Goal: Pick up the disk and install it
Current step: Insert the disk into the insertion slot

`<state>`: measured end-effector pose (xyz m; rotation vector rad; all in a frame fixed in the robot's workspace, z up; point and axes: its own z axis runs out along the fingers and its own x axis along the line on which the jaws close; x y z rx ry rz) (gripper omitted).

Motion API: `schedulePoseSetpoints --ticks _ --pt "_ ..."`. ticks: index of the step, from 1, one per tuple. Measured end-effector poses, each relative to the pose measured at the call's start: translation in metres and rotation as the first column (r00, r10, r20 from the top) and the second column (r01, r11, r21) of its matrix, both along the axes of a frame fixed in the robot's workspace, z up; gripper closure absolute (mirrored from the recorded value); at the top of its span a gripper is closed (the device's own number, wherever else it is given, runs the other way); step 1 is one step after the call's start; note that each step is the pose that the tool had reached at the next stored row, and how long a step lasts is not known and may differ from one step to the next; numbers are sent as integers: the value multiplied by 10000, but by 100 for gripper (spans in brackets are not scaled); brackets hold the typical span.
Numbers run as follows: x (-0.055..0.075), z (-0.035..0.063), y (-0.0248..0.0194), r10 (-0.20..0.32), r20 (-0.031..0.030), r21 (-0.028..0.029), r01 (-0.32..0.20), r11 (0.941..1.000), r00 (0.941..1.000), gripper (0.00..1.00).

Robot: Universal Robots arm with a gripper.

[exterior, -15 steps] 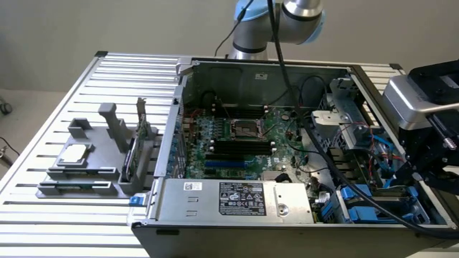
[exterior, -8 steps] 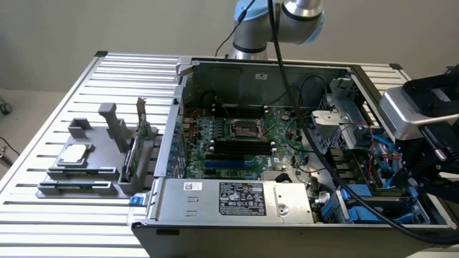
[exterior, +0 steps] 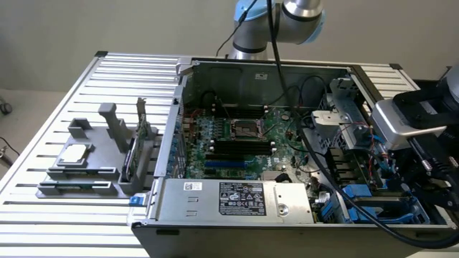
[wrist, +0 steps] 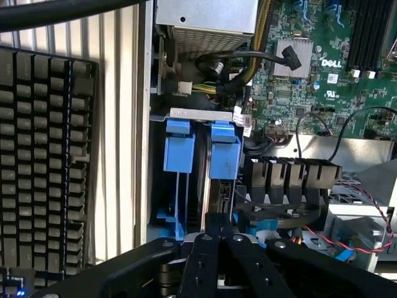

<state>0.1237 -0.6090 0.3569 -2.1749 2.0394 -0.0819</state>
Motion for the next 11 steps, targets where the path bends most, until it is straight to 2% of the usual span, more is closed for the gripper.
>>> schedulePoseSetpoints --ticks 8,11 --pt "0 -126 43 85 -1 3 -85 10000 10000 89" --pt "-1 -151 63 89 -22 4 -89 10000 10000 89"
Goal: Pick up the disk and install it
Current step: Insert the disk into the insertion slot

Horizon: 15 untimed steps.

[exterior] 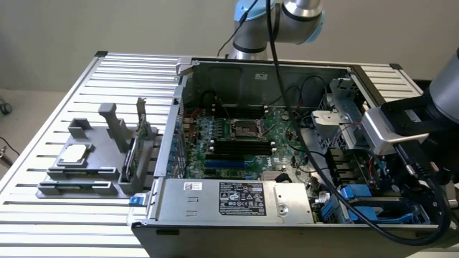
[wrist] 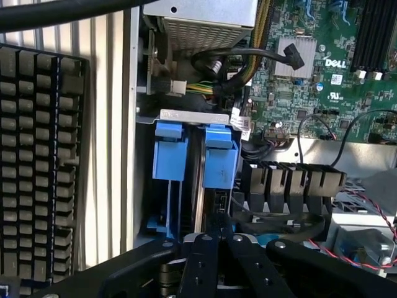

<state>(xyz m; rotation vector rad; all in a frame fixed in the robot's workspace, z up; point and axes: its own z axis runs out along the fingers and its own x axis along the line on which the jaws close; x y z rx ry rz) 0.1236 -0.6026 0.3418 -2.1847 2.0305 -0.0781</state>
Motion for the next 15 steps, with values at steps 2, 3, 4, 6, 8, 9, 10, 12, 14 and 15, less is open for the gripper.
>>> schedulePoseSetpoints --ticks 2,3,4,6,8,9,10,12,14,15 --pt "0 -19 1 -1 -33 3 1 10000 10000 89" --pt "1 -26 1 1 -58 2 -1 10000 10000 89" --pt "1 -34 1 1 -85 2 -1 10000 10000 89" --pt "0 -50 1 0 -140 2 0 10000 9999 89" --pt "0 -68 1 -1 -173 1 1 10000 9999 89" --pt "0 -81 1 0 -176 6 0 10000 9998 89" --pt "0 -98 1 0 -179 15 0 10000 9998 89" --pt "1 -125 1 1 -181 15 0 10000 9998 89" --pt "1 -149 1 1 -185 9 0 10000 9998 89" --pt "1 -160 1 1 -186 9 -1 10000 9998 89"
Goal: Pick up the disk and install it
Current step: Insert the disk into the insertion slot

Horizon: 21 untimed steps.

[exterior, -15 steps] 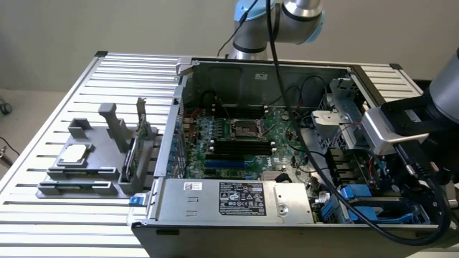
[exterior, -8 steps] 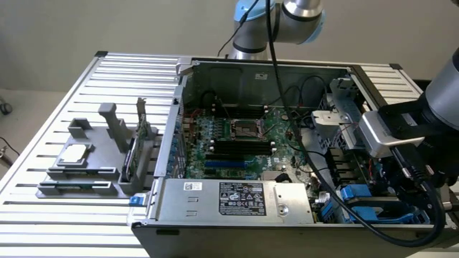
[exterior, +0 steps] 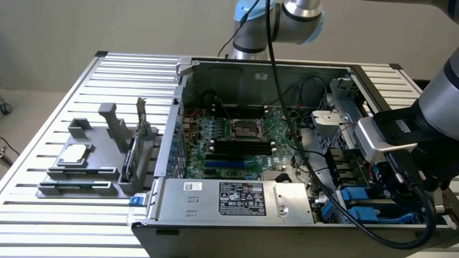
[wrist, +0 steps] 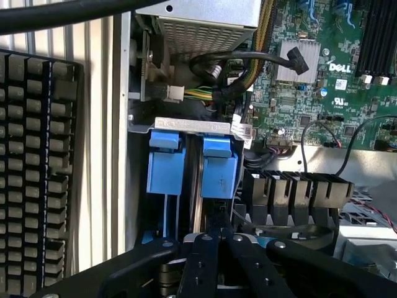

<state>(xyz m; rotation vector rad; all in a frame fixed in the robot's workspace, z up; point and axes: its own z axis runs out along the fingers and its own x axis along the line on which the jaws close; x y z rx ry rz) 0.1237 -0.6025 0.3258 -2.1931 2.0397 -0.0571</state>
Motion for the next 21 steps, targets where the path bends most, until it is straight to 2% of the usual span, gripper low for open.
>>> schedulePoseSetpoints --ticks 3,4,8,11,21 --pt "0 -1 1 0 -18 17 0 10000 10000 89" --pt "-1 17 1 -1 -30 38 1 10000 10000 89" --pt "0 192 0 -1 -50 20 1 10000 10000 89" --pt "-1 256 0 -1 -56 19 1 10000 10000 89" --pt "-1 266 0 -1 -56 18 1 10000 10000 89"
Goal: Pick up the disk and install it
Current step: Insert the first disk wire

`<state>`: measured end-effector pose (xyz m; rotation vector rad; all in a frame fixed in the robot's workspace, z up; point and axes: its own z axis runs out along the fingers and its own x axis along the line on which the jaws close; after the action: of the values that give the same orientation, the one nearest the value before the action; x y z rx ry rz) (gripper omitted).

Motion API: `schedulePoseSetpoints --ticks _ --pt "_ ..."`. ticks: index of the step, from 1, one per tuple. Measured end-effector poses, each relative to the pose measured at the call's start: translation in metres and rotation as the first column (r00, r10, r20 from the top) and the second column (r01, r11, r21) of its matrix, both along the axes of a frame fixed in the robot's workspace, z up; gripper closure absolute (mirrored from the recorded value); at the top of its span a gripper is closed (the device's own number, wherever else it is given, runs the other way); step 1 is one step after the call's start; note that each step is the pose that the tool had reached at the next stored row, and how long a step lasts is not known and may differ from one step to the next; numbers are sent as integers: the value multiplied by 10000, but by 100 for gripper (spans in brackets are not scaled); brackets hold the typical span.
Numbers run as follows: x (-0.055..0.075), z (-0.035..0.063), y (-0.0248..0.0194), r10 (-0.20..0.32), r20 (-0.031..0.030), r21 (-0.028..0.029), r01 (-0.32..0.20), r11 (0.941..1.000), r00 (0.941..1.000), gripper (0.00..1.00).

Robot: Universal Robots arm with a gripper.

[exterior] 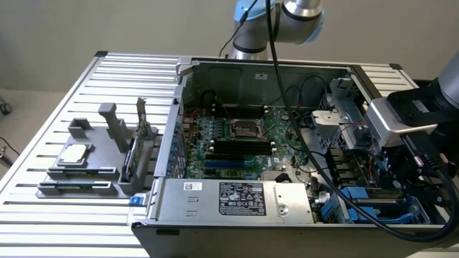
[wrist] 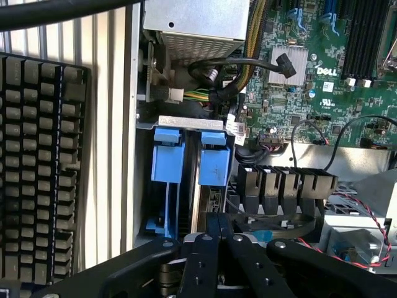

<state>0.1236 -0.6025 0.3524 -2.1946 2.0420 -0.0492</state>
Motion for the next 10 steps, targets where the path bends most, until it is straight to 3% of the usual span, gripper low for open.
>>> schedulePoseSetpoints --ticks 10 --pt "0 0 0 0 0 0 0 10000 10000 89"
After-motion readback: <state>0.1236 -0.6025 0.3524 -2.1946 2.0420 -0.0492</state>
